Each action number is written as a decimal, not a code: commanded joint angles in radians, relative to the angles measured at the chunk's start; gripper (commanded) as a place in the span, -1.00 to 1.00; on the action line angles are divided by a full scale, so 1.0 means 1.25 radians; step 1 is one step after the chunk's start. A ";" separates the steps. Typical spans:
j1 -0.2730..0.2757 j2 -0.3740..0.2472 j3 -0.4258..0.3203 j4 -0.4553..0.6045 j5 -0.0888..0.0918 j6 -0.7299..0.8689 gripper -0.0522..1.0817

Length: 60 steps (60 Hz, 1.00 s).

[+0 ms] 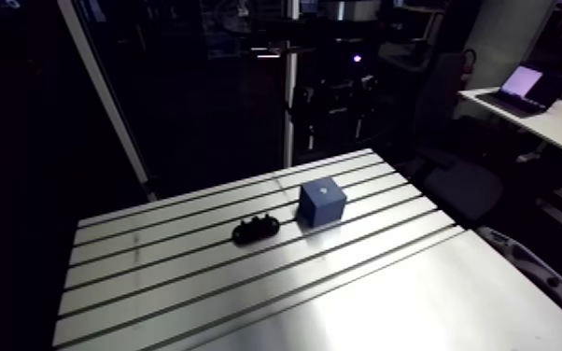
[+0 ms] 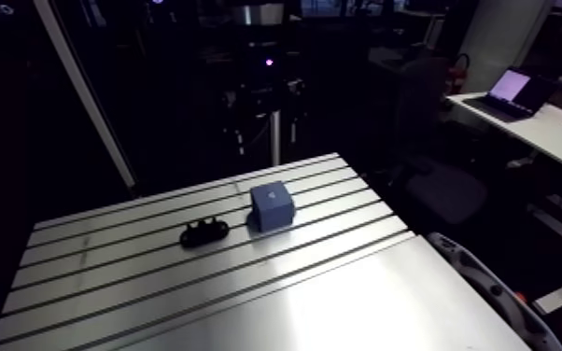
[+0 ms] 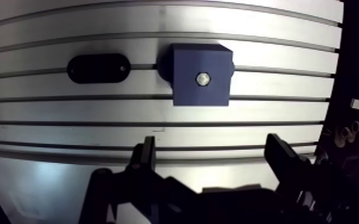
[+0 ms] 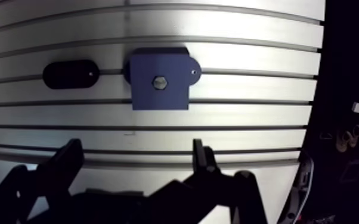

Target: Pick up the M10 bolt and insert it into the hex recess until seated.

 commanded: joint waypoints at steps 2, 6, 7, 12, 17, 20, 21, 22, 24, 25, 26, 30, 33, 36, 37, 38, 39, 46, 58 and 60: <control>0.061 -0.075 -0.113 0.191 0.007 0.056 -0.90; 0.094 -0.080 -0.126 0.218 0.007 0.080 -0.90; 0.109 -0.087 -0.132 0.226 0.005 0.090 -0.90; 0.120 -0.098 -0.148 0.244 0.004 0.106 -0.90; 0.124 -0.106 -0.172 0.278 0.005 0.132 -0.90; 0.130 -0.108 -0.179 0.291 0.005 0.149 -0.90; 0.130 -0.108 -0.179 0.291 0.005 0.149 -0.90; 0.138 -0.110 -0.180 0.293 0.006 0.152 -0.90; 0.147 -0.113 -0.179 0.293 0.006 0.152 -0.90; 0.147 -0.113 -0.179 0.293 0.006 0.152 -0.90; 0.156 -0.116 -0.176 0.293 0.006 0.153 -0.90; 0.162 -0.122 -0.174 0.291 0.004 0.161 -0.90; 0.162 -0.128 -0.174 0.290 -0.002 0.183 -0.90; 0.162 -0.130 -0.174 0.290 0.002 0.191 -0.90; 0.163 -0.130 -0.174 0.290 0.004 0.196 -0.90; 0.163 -0.130 -0.174 0.290 0.004 0.196 -0.90; 0.164 -0.131 -0.173 0.290 0.006 0.198 -0.90; 0.165 -0.139 -0.164 0.290 0.008 0.199 -0.90; 0.171 -0.141 -0.150 0.291 0.010 0.198 -0.90; 0.172 -0.141 -0.148 0.290 0.010 0.198 -0.90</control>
